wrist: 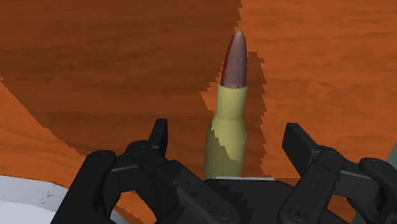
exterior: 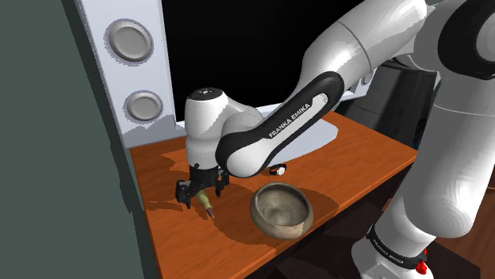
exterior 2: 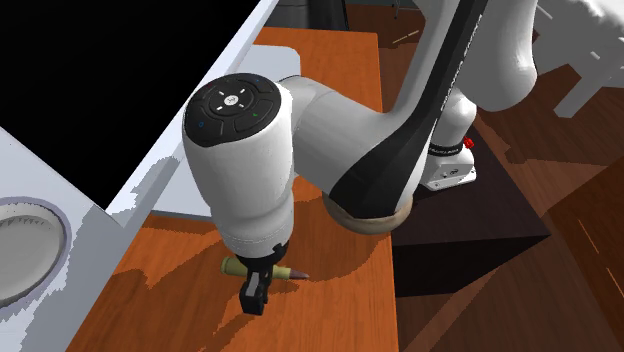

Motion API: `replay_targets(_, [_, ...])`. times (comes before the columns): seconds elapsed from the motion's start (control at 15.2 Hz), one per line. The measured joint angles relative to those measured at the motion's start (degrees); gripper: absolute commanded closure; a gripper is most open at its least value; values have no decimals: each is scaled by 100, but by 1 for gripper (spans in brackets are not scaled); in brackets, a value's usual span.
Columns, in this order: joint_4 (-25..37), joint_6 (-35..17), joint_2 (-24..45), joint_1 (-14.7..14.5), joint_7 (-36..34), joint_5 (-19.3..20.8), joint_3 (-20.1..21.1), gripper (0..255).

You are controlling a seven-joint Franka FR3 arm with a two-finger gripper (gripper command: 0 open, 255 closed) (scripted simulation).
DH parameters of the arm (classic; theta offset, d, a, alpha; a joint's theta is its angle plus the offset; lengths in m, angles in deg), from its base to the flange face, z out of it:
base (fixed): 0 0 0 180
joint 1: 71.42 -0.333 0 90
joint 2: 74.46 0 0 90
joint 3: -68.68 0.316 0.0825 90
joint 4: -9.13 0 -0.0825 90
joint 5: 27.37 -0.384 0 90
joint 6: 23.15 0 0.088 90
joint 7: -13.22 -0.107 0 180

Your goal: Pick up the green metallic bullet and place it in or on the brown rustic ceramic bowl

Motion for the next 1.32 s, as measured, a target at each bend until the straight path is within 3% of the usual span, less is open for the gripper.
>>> replay_targets(0.07, [0, 0, 0, 0, 0, 0, 0, 255])
replay_targets(0.79, [18, 49, -42, 15, 21, -24, 0, 255])
replay_targets(1.32, [189, 537, -454, 109, 326, -446, 123, 255])
